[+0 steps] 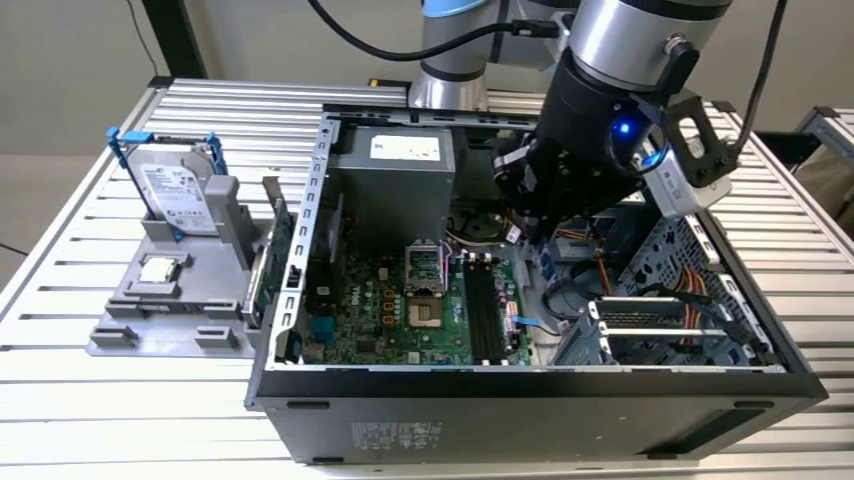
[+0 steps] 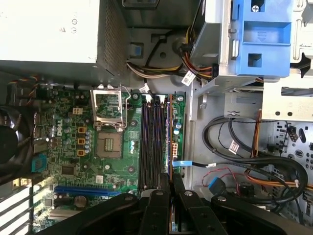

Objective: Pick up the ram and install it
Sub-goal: 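Insert the ram into the slot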

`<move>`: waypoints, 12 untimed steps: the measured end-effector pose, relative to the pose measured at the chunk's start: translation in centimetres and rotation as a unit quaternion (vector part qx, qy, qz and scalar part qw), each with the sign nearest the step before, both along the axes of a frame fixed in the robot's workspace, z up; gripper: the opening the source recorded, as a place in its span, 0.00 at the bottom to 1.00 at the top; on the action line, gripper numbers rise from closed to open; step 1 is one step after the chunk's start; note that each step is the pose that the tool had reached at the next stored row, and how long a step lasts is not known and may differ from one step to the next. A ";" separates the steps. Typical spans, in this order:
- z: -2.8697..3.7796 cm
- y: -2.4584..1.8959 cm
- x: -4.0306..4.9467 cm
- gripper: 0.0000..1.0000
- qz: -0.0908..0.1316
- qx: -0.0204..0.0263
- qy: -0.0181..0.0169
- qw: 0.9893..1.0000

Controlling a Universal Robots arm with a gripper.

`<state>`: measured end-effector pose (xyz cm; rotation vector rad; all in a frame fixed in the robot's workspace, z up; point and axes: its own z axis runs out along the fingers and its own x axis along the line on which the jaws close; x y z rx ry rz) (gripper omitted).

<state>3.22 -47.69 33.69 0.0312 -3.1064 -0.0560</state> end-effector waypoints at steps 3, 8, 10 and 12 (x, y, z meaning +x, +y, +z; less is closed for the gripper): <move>-0.09 0.00 0.00 0.00 0.000 0.000 0.000 1.000; -0.13 0.00 0.00 0.00 0.000 0.000 0.000 1.000; -0.14 -0.01 0.00 0.00 0.000 0.000 0.000 1.000; -0.15 0.00 0.00 0.00 0.000 0.000 0.000 1.000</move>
